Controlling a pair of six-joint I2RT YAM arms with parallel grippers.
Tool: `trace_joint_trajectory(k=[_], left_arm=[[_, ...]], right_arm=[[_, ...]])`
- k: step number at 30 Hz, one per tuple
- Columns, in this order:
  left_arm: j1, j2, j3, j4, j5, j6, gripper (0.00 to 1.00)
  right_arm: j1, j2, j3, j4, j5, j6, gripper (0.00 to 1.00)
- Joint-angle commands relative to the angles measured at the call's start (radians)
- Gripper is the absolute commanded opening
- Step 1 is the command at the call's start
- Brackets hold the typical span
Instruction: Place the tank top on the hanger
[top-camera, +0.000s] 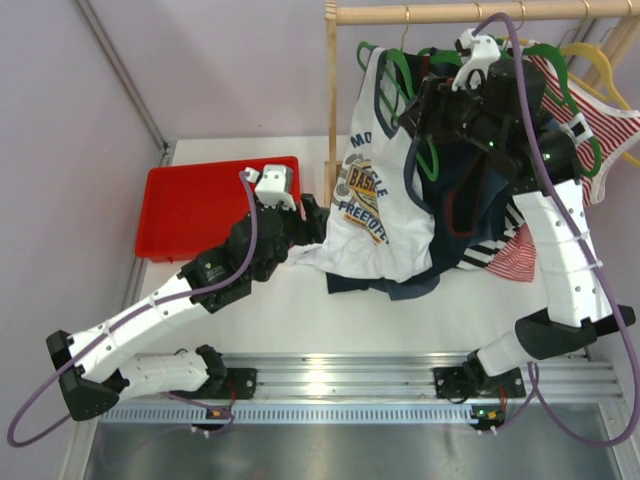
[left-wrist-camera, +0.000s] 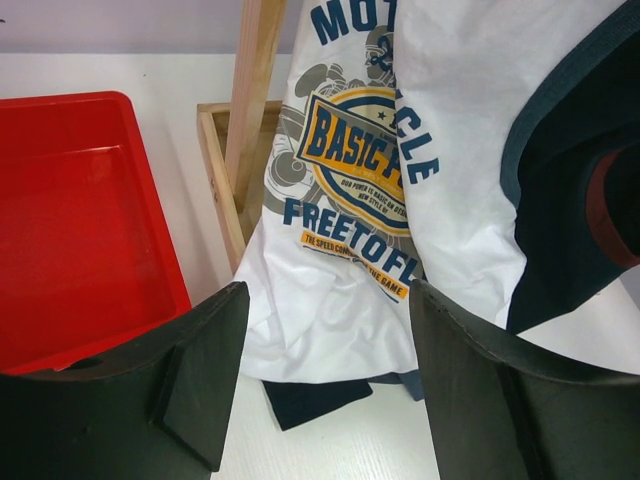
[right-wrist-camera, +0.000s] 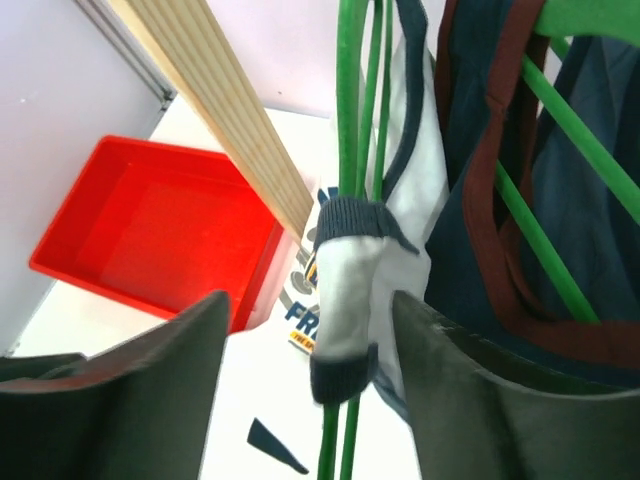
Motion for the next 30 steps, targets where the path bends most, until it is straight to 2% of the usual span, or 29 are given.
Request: trace_joint_trajectory(k=[1,9,15,18,24,30], left_arm=[[0.005,-0.028,0.020,0.000,0.005,0.019,0.71],[0.005,-0.046,0.030,-0.027,0.000,0.026,0.71],[0.007,-0.074,0.016,-0.066,-0.006,0.018,0.71],[0.007,-0.086,0.003,-0.084,0.005,0.012,0.71],[0.007,-0.114,-0.055,-0.127,0.006,-0.022,0.71],[0.007,-0.138,-0.096,-0.159,0.011,-0.053,0.71]], right_arm=[[-0.015,-0.094,-0.024,0.042,0.013,0.012,0.69],[-0.015,-0.304,-0.153,0.014,0.003,0.024,0.83],[-0.015,-0.569,-0.491,0.034,0.030,0.050,0.91],[-0.015,-0.703,-0.661,0.045,0.047,0.091,1.00],[-0.015,-0.875,-0.916,-0.010,0.144,0.154,1.00],[-0.013,-0.937,-1.029,0.005,0.152,0.190,1.00]])
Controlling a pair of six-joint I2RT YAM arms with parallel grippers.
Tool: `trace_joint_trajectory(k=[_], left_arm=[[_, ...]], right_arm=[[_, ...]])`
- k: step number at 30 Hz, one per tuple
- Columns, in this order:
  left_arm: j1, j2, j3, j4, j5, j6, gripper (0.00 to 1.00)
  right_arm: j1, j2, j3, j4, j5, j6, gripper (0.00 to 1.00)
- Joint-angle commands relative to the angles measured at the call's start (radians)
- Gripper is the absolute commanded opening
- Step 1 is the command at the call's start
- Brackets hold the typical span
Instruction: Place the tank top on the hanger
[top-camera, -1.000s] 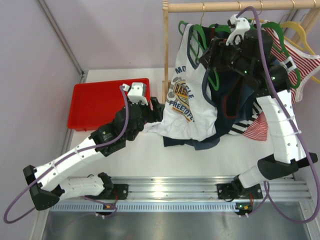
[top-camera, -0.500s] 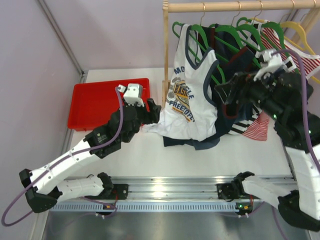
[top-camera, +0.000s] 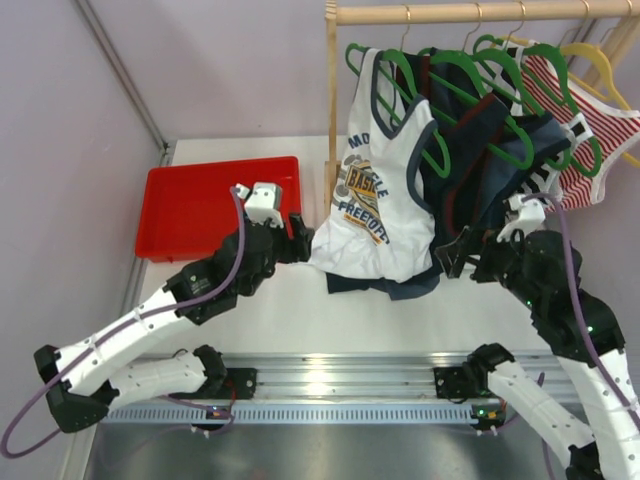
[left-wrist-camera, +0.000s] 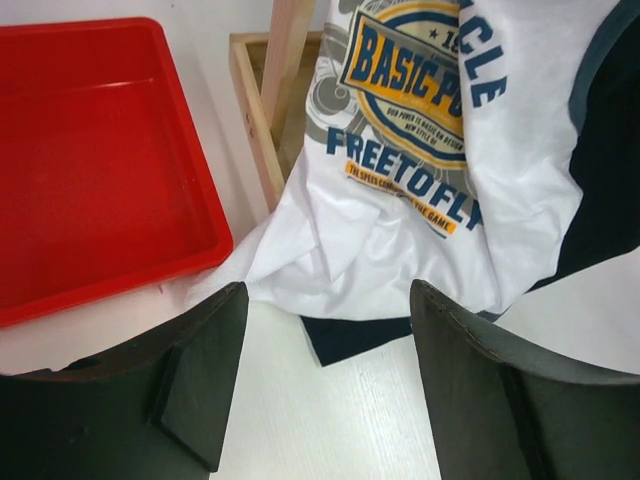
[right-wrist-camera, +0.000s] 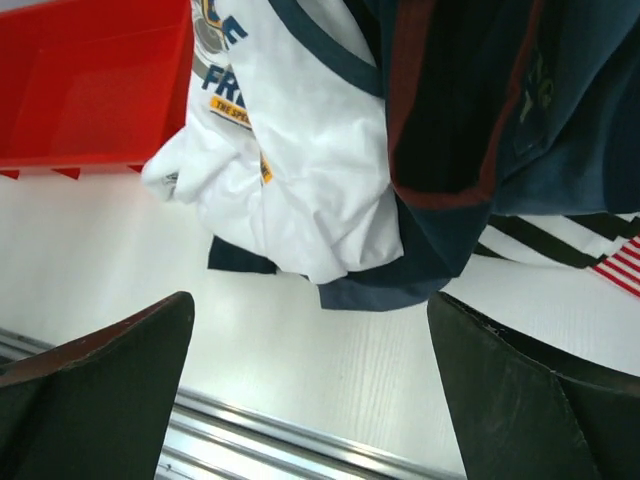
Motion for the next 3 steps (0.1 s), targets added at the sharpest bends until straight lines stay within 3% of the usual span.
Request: trace_joint_trajectory(k=[1,3], left_arm=[[0.001,-0.027,-0.014,-0.023,0.003,-0.028,0.71],[0.003,-0.032,-0.014,-0.032,0.005,-0.026,0.71]], right_arm=[[-0.013,-0.016,-0.015,0.037,0.025,0.041,1.00],[-0.015,-0.019,-0.020,0.063,0.023,0.041,1.00]])
